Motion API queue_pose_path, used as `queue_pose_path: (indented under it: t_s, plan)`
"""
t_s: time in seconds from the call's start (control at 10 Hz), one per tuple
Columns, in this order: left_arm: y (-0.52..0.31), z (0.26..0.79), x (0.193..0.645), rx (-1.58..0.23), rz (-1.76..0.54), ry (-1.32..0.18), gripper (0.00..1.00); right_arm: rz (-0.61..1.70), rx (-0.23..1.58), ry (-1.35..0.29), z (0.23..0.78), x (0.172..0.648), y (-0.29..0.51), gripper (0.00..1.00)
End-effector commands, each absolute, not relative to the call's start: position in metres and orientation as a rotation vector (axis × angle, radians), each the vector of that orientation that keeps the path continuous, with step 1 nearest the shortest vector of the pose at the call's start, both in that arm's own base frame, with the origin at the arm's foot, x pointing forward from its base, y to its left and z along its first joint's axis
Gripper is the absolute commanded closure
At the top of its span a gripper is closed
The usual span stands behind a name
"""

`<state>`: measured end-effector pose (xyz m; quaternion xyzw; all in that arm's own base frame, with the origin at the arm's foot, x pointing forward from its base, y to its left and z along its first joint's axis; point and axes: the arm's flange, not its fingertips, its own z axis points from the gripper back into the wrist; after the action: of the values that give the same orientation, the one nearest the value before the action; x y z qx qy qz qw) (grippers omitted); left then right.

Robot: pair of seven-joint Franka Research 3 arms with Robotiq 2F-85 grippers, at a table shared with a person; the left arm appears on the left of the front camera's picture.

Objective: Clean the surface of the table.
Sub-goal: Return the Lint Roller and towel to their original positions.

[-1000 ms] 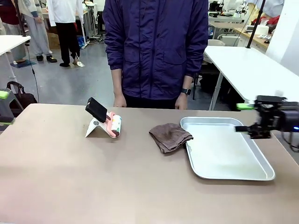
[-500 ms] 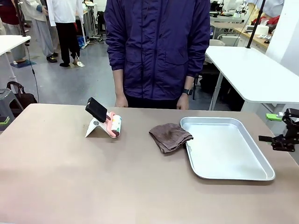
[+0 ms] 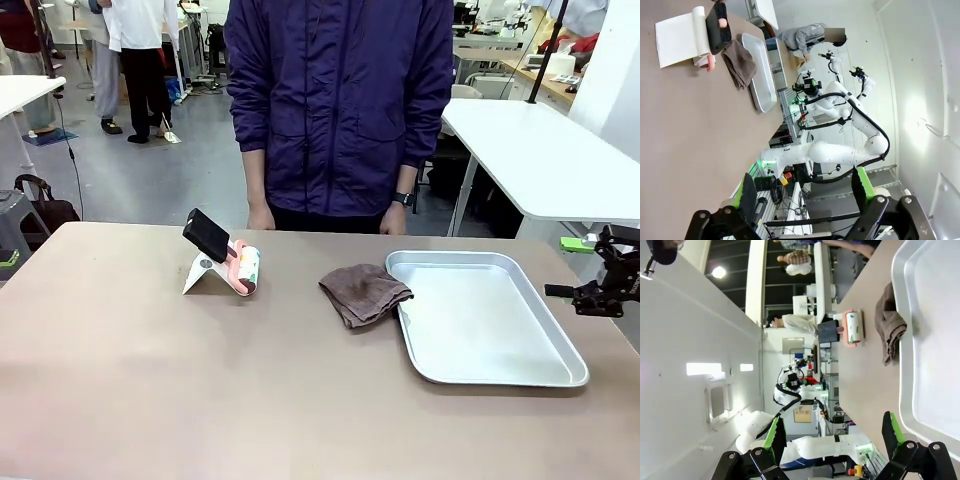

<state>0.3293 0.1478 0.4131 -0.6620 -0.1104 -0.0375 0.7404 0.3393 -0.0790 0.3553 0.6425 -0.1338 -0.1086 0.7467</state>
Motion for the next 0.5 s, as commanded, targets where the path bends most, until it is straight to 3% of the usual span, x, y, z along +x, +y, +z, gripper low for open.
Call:
queue_pose_path:
  t_s: [0.0,0.4]
  plan:
    - [0.1477,0.4155,0.3295,-1.448,-0.077,-0.246,0.00,-0.266,1.417,-0.289,0.3610,0.3398,-0.0793,0.00]
    - [0.1477,0.4155,0.3295,-1.448,-0.077,-0.246,0.00,-0.266,1.417,-0.289,0.3610,0.3398,-0.0793,0.00]
